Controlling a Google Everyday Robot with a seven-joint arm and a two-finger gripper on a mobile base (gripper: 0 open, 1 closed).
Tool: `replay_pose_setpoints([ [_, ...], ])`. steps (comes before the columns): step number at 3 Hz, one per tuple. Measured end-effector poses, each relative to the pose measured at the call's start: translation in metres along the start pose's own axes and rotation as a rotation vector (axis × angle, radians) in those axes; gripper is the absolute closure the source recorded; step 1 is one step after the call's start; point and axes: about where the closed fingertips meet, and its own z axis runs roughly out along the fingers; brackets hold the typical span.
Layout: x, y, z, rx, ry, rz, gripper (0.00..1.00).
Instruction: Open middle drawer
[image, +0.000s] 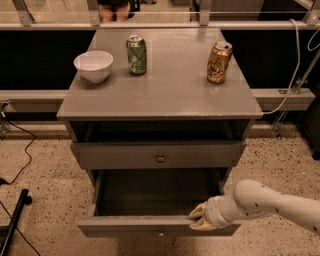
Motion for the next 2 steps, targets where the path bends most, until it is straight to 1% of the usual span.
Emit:
replay_pose_setpoints([
  [1, -0.0253, -0.0002, -0.0246, 0.019, 0.019, -0.08, 0.35],
  [2, -0.0331, -0.0051, -0.0345, 0.032, 0.029, -0.101, 0.11],
])
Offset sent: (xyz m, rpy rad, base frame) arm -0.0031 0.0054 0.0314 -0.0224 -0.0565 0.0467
